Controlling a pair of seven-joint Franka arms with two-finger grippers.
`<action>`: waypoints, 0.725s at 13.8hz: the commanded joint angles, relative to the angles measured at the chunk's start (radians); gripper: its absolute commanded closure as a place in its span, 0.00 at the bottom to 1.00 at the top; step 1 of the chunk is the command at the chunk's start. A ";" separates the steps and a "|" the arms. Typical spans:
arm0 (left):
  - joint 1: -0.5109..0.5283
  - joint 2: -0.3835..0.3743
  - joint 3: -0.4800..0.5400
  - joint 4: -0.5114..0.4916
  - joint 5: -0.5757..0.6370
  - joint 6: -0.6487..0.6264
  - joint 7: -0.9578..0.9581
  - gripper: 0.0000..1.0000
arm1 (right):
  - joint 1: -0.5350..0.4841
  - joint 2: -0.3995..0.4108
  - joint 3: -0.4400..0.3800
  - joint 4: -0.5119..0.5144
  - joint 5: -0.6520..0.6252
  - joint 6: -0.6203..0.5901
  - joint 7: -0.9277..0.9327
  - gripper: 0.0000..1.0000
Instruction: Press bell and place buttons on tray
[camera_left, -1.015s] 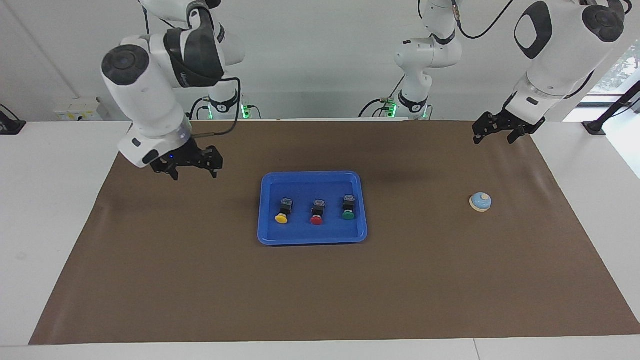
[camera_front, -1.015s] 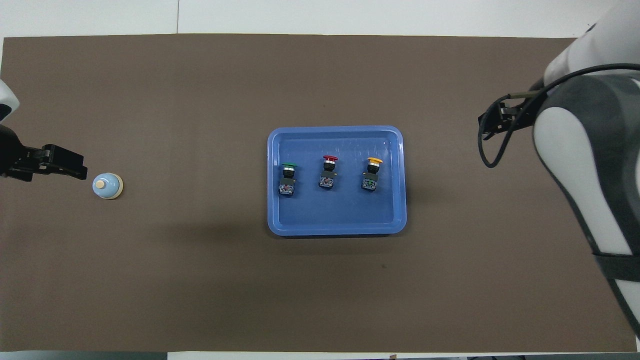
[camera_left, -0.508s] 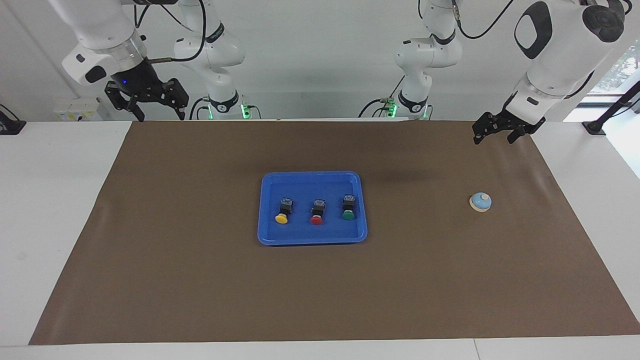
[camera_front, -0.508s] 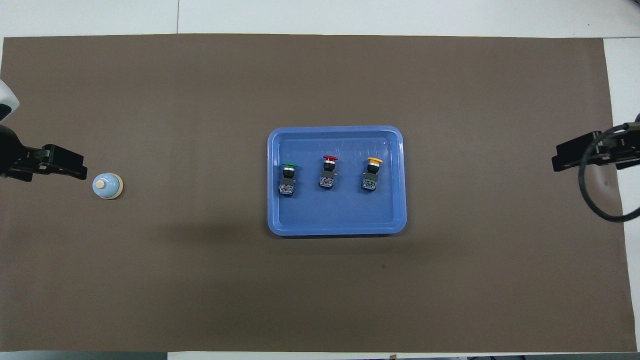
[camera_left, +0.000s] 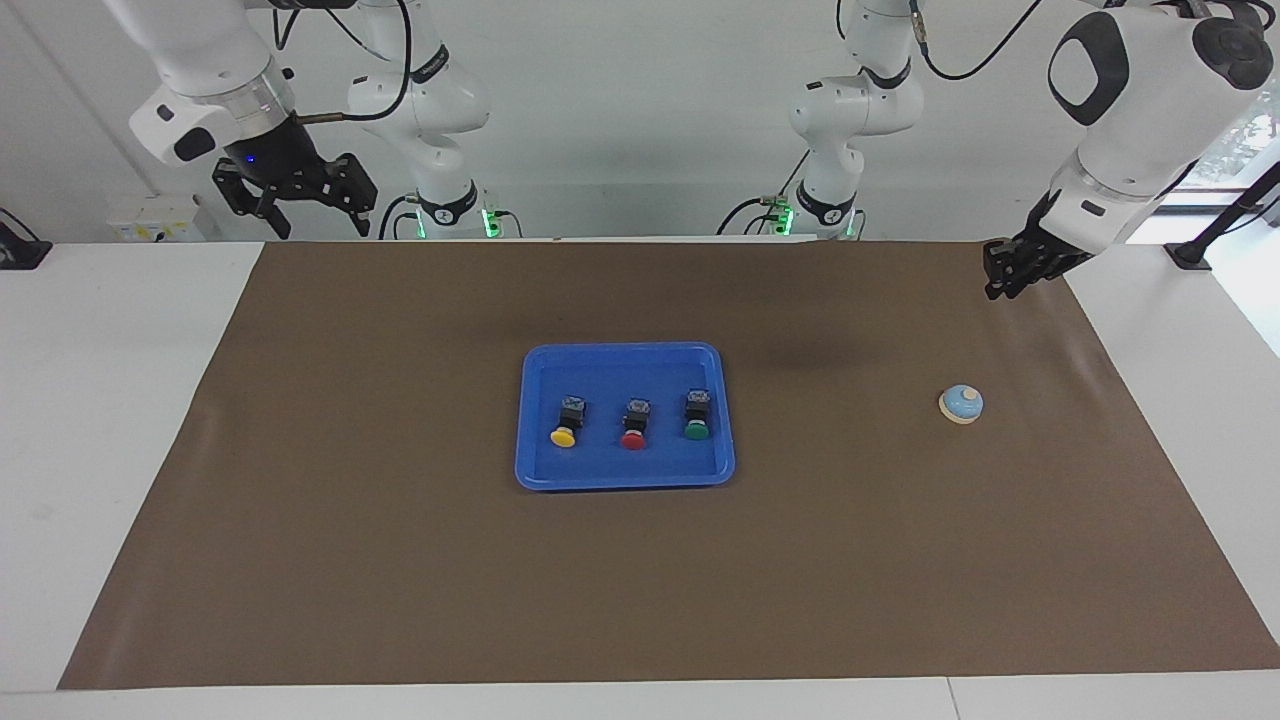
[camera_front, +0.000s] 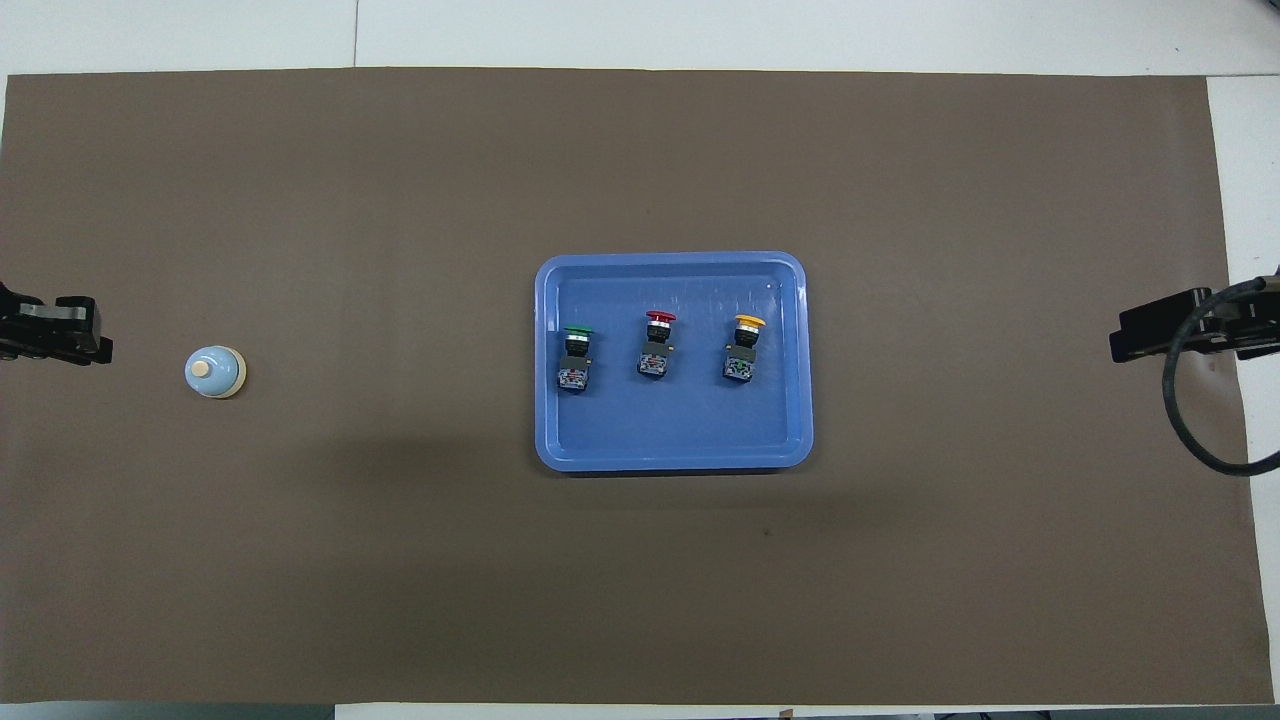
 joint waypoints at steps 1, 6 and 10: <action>0.013 -0.034 -0.002 -0.136 0.010 0.112 0.002 1.00 | -0.027 -0.023 0.013 -0.031 -0.003 0.025 -0.041 0.00; 0.048 0.029 -0.003 -0.294 0.034 0.347 0.036 1.00 | -0.024 -0.023 0.016 -0.028 -0.008 0.023 -0.038 0.00; 0.099 0.069 -0.003 -0.393 0.068 0.561 0.079 1.00 | -0.027 -0.029 0.016 -0.030 -0.006 0.003 -0.035 0.00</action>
